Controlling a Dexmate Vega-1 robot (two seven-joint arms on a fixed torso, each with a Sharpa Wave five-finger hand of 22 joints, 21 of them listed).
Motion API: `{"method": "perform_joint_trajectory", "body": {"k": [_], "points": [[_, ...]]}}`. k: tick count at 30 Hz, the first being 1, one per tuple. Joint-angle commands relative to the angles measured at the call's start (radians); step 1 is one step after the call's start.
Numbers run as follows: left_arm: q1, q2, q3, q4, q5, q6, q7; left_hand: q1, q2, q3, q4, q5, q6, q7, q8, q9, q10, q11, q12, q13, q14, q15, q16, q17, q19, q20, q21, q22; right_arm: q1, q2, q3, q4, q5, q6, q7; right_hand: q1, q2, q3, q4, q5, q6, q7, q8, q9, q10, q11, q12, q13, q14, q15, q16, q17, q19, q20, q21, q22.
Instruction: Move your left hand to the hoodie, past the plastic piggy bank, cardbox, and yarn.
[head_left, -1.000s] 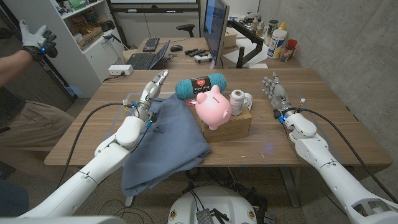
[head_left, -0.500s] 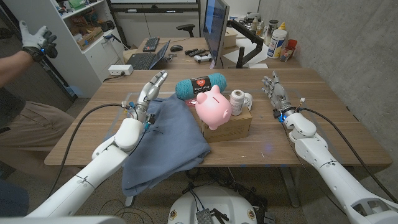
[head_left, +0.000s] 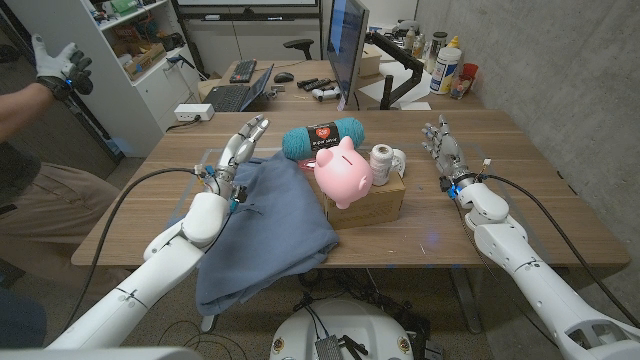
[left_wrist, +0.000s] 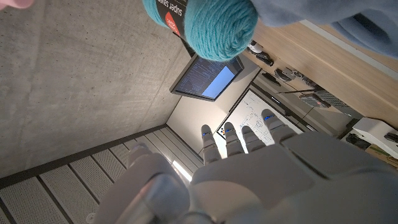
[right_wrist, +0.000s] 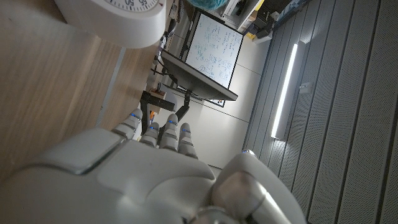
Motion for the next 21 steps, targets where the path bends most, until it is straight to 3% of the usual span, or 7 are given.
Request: {"method": "perform_joint_trajectory", "body": {"k": [1,21], "points": [[0.019,0.007,-0.007,-0.027,0.067,0.039,0.016,0.013,-0.003,0.002,-0.01,-0.002,0.001,0.003,0.0,0.005,0.001,0.002,0.002,0.004,-0.008,0.004,0.004,0.003,-0.005,0.004,0.006,0.001,-0.001,-0.003,-0.004,0.014,-0.005,0.013,0.007,0.008,0.002,0.001,-0.004,0.0,0.011,0.002,0.004,0.005,0.0,0.003,-0.001,0.004,-0.007,0.001,0.006,0.005,-0.003,0.004,-0.001,0.005],[0.033,0.031,-0.003,-0.065,0.217,0.102,0.041,0.027,-0.006,0.004,-0.016,-0.004,0.013,-0.003,0.005,0.005,0.009,-0.003,0.005,0.004,-0.005,0.0,0.008,0.003,-0.001,0.005,0.01,0.0,0.0,-0.002,-0.012,0.008,-0.017,0.008,-0.006,0.008,0.003,0.001,-0.004,-0.001,0.009,0.002,0.003,0.005,-0.002,0.003,-0.001,0.004,-0.014,0.0,0.005,0.005,-0.009,0.0,-0.005,0.005]]}}
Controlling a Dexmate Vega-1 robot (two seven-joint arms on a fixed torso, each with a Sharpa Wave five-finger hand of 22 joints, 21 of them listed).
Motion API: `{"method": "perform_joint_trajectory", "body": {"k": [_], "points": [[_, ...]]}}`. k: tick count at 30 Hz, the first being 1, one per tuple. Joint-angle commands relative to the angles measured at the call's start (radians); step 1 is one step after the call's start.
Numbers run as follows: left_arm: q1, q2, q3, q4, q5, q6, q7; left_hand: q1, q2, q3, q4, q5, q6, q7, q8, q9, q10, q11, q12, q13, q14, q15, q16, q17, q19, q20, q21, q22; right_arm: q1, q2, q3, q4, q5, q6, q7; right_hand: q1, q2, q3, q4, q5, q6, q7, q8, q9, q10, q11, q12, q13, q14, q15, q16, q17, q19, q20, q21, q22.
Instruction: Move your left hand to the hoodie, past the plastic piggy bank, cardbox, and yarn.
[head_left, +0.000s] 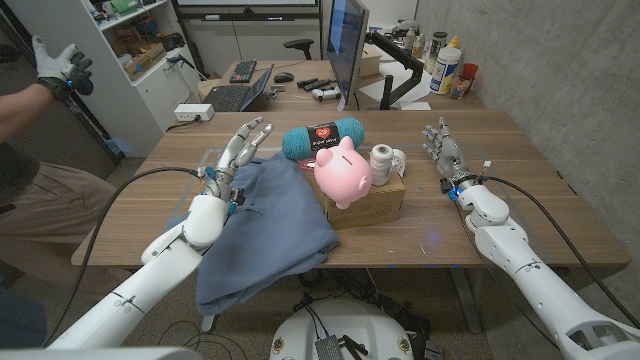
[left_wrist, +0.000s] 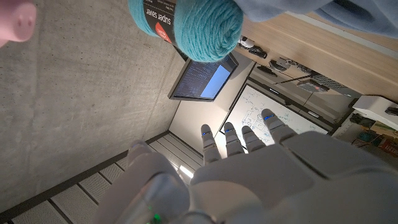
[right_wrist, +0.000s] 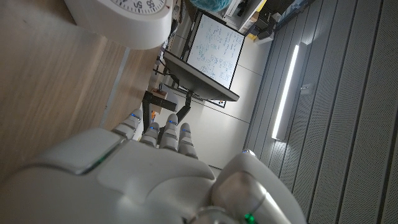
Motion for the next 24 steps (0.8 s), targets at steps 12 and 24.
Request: {"method": "perform_joint_trajectory", "body": {"k": [12,24], "points": [[0.008,0.031,0.02,-0.054,0.159,0.078,-0.006,0.021,-0.004,0.001,-0.009,-0.006,0.01,-0.003,0.005,0.005,0.005,0.0,0.005,0.004,-0.012,0.001,0.003,0.003,-0.002,0.004,0.006,0.0,0.002,0.001,-0.006,-0.005,-0.014,0.008,-0.015,0.007,0.002,0.001,-0.004,-0.001,0.009,0.001,0.003,0.005,-0.003,0.003,-0.001,0.004,-0.012,0.003,0.006,0.005,-0.004,0.006,-0.002,0.005],[0.01,0.027,0.037,-0.108,0.227,0.173,-0.015,0.027,-0.004,0.002,-0.011,-0.008,0.014,-0.001,0.006,0.005,0.002,0.003,0.003,0.004,-0.022,0.006,0.001,0.004,-0.004,0.002,0.006,0.001,-0.001,-0.009,-0.004,-0.02,-0.02,-0.009,-0.033,0.007,0.002,0.001,-0.005,-0.002,0.01,0.002,0.004,0.005,0.003,-0.009,0.001,0.004,-0.012,0.002,0.007,0.005,-0.004,0.007,-0.003,0.005]]}}
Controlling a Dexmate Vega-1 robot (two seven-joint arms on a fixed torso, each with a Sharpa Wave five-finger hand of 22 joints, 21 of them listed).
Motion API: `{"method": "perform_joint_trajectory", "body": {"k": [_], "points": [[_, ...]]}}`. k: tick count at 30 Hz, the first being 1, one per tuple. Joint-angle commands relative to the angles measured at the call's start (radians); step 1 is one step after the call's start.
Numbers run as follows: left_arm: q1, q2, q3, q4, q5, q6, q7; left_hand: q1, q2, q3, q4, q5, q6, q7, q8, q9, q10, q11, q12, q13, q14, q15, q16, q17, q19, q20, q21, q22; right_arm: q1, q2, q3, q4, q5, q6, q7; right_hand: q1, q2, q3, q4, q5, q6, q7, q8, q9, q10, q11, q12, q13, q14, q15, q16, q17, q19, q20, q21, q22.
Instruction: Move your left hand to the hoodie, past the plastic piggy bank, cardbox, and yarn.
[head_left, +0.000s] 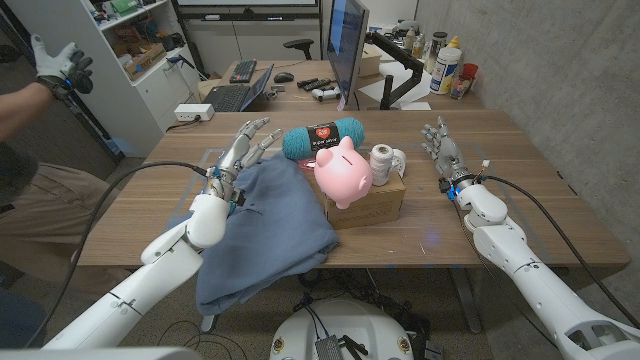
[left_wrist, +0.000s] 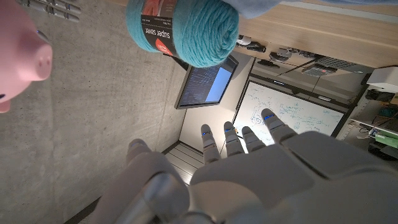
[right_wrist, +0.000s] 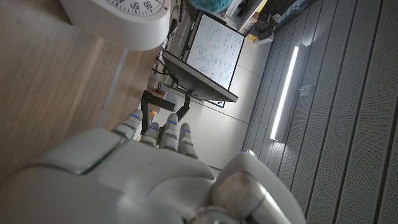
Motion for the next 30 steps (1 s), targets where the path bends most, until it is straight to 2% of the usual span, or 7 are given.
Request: {"method": "perform_joint_trajectory", "body": {"k": [1,9,15,22,30], "points": [[0.0,0.002,0.026,-0.058,0.089,0.104,-0.011,0.014,0.001,0.001,-0.01,-0.001,0.009,0.005,0.006,0.005,-0.002,-0.002,0.003,0.004,-0.008,0.001,0.001,0.003,-0.004,0.002,0.007,0.001,-0.002,-0.004,0.003,-0.008,0.001,-0.011,-0.01,0.007,0.002,0.001,-0.005,-0.002,0.01,0.001,0.004,0.005,0.003,-0.009,0.001,0.004,-0.005,-0.002,0.007,0.005,0.0,0.003,-0.003,0.005],[0.001,0.016,0.05,-0.093,0.164,0.175,-0.018,0.015,0.0,0.001,-0.01,-0.002,0.009,0.005,0.005,0.005,-0.012,-0.004,0.0,0.004,-0.018,0.002,-0.001,0.004,-0.007,0.001,0.006,0.001,-0.005,-0.002,0.004,-0.014,0.006,-0.014,-0.01,0.008,0.003,0.001,-0.005,-0.002,0.011,0.001,0.004,0.005,0.003,-0.008,0.001,0.004,-0.008,-0.005,0.006,0.005,-0.001,0.003,-0.004,0.005],[0.012,0.007,0.058,-0.106,0.189,0.204,-0.006,0.015,0.0,0.0,-0.009,-0.003,0.009,0.006,0.005,0.005,-0.015,-0.003,-0.001,0.004,-0.023,0.002,-0.001,0.004,-0.009,0.001,0.006,0.001,-0.004,-0.001,0.005,-0.011,0.002,-0.01,-0.015,0.007,0.004,0.001,-0.005,-0.002,0.011,0.001,0.004,0.005,0.003,-0.006,0.001,0.004,-0.01,-0.005,0.006,0.005,-0.003,0.003,-0.005,0.005],[0.031,-0.007,0.08,-0.143,0.24,0.298,-0.008,0.014,-0.001,-0.001,-0.008,-0.005,0.002,0.007,0.002,0.005,-0.021,-0.001,-0.003,0.004,-0.027,0.003,-0.001,0.004,-0.012,0.001,0.006,0.001,0.0,0.001,0.0,-0.01,-0.003,-0.015,-0.02,0.004,0.002,-0.001,-0.004,-0.003,0.013,-0.001,0.004,0.005,0.003,-0.005,0.001,0.004,-0.01,-0.005,0.007,0.005,-0.004,0.003,-0.005,0.006],[0.052,0.028,0.076,-0.166,0.274,0.321,-0.024,0.015,-0.002,-0.002,-0.008,-0.006,0.0,0.007,0.001,0.005,-0.023,0.0,-0.003,0.004,-0.033,0.002,-0.001,0.004,-0.015,-0.001,0.005,0.002,0.0,0.001,-0.002,-0.011,-0.007,-0.018,-0.024,0.0,0.001,-0.002,-0.002,-0.004,0.013,-0.001,0.004,0.005,0.004,-0.004,0.001,0.004,-0.011,-0.006,0.007,0.006,-0.004,0.003,-0.005,0.006]]}}
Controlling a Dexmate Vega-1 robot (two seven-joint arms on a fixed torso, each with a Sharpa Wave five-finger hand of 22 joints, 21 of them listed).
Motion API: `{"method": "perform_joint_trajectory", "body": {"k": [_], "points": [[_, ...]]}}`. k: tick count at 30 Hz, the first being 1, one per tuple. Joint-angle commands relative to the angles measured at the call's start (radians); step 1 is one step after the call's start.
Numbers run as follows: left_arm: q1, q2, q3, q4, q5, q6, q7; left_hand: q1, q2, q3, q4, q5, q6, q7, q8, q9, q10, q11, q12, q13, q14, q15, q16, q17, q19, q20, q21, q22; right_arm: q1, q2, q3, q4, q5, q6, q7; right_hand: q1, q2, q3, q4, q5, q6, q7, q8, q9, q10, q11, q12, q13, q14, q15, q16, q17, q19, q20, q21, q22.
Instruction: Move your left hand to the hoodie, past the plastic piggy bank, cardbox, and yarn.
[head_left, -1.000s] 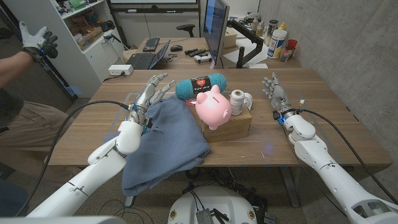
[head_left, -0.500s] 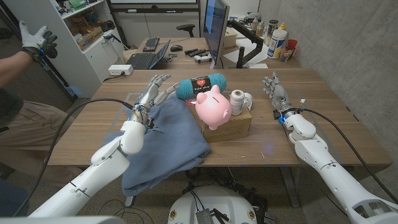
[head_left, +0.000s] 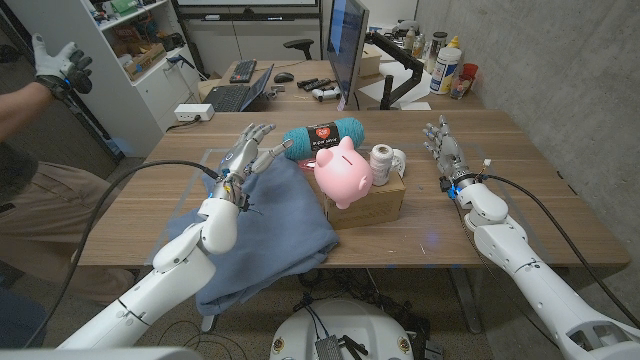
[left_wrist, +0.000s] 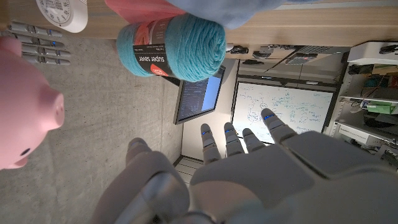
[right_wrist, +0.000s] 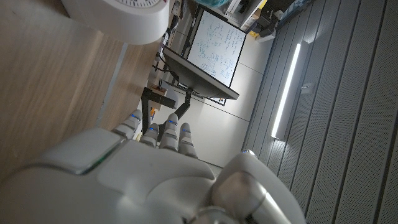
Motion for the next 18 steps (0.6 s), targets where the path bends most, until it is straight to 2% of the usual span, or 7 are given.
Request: {"method": "perform_joint_trajectory", "body": {"k": [1,11,18], "points": [[0.028,0.035,0.006,-0.04,0.064,0.06,-0.017,0.007,-0.002,-0.004,-0.003,-0.006,-0.002,-0.001,0.001,0.005,-0.005,0.001,-0.003,0.004,-0.015,0.0,-0.001,0.002,-0.009,0.006,0.005,0.002,0.002,0.0,-0.005,0.0,-0.01,-0.003,-0.006,0.0,0.001,-0.002,-0.002,-0.004,0.012,-0.001,0.004,0.005,0.004,-0.004,0.001,0.004,-0.007,-0.002,0.007,0.006,-0.004,0.003,-0.005,0.006],[0.04,0.042,0.007,-0.062,0.093,0.103,-0.042,0.007,-0.002,-0.005,-0.002,-0.008,-0.007,-0.003,-0.001,0.005,-0.01,0.003,-0.004,0.004,-0.025,0.001,-0.002,0.002,-0.016,0.006,0.004,0.002,-0.009,-0.004,0.001,-0.007,-0.008,-0.002,-0.012,-0.004,0.001,-0.004,0.0,-0.004,0.013,-0.001,0.004,0.005,0.004,-0.004,0.002,0.004,-0.008,-0.001,0.008,0.006,-0.005,0.003,-0.005,0.006],[0.058,0.053,-0.004,-0.059,0.095,0.098,-0.043,0.008,-0.002,-0.005,-0.001,-0.009,-0.007,0.0,-0.001,0.005,-0.018,0.001,-0.005,0.004,-0.03,0.002,-0.001,0.002,-0.021,0.007,0.003,0.002,-0.007,0.002,0.003,0.003,0.0,0.003,-0.009,-0.005,0.002,-0.004,0.001,-0.004,0.012,-0.001,0.004,0.005,-0.001,-0.004,0.0,0.004,-0.008,-0.003,0.008,0.006,-0.005,0.003,-0.006,0.006]]}}
